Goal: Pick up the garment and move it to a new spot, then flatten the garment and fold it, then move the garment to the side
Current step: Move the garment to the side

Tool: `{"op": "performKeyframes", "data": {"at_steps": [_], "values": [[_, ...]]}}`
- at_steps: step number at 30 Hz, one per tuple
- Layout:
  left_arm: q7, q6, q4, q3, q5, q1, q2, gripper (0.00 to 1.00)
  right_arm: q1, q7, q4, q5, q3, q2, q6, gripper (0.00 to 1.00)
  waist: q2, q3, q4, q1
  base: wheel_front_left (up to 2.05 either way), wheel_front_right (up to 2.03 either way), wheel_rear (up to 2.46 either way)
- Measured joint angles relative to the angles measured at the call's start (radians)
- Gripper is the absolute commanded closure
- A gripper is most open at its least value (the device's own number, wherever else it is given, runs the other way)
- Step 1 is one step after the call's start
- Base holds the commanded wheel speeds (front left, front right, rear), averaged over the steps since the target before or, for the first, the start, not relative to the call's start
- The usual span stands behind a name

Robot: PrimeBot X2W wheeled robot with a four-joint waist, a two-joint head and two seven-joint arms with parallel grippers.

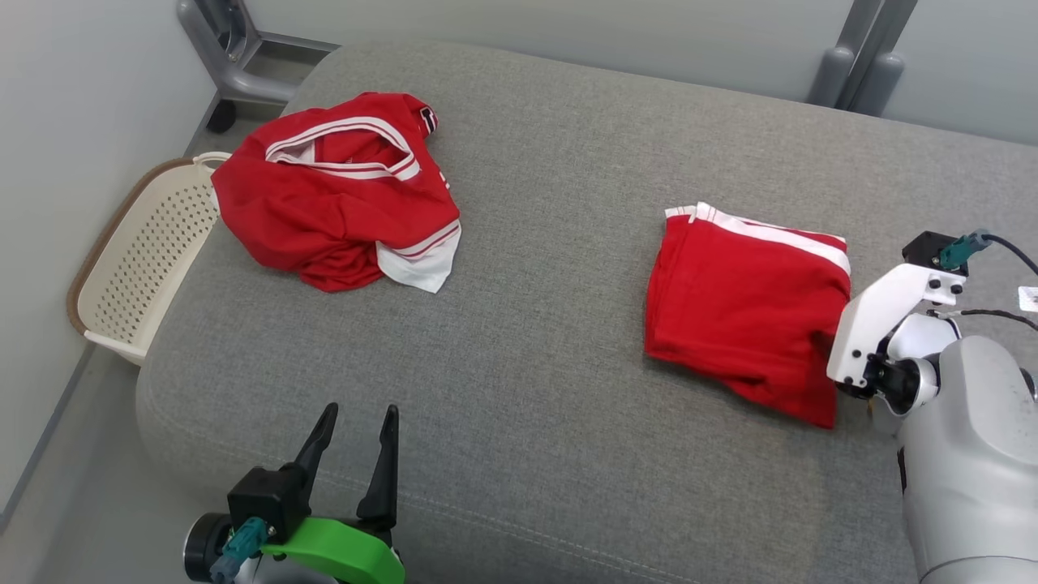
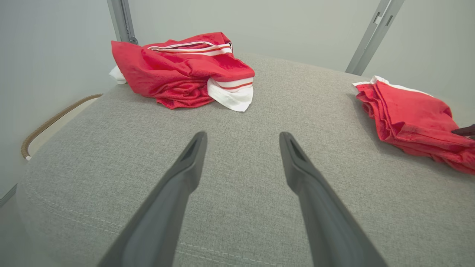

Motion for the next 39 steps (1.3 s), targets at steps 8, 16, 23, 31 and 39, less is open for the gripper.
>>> {"op": "performKeyframes", "data": {"at_steps": [8, 16, 23, 31, 39], "values": [[0.0, -0.005, 0.007, -0.007, 0.001, -0.006, -0.004, 0.0, -0.016, -0.04, 0.087, 0.05, 0.0, 0.002, 0.0, 0.0, 0.0, 0.013, 0.028, 0.0, 0.0, 0.0, 0.0], [-0.002, -0.005, 0.008, -0.008, 0.001, -0.01, -0.004, 0.0, -0.051, -0.086, 0.15, 0.004, -0.047, 0.001, 0.0, 0.95, 0.0, 0.024, 0.043, 0.0, 0.0, 0.0, 0.0], [-0.003, 0.001, 0.006, 0.003, 0.0, -0.009, -0.002, 0.0, -0.069, -0.119, 0.171, -0.063, -0.038, 0.007, 0.001, 1.0, 0.0, 0.023, 0.014, 0.0, 0.0, 0.0, 0.0], [-0.005, -0.001, -0.002, 0.007, 0.003, -0.008, -0.002, 0.0, -0.067, -0.162, 0.15, -0.105, 0.059, -0.021, 0.0, 1.0, 0.0, 0.015, -0.073, 0.0, 0.0, 0.0, 0.0], [-0.006, -0.003, -0.014, 0.007, 0.016, -0.009, -0.002, 0.0, -0.064, -0.17, 0.147, -0.063, 0.19, -0.11, 0.0, 1.0, 0.0, 0.022, -0.169, 0.0, 0.0, 0.0, 0.0]]}}
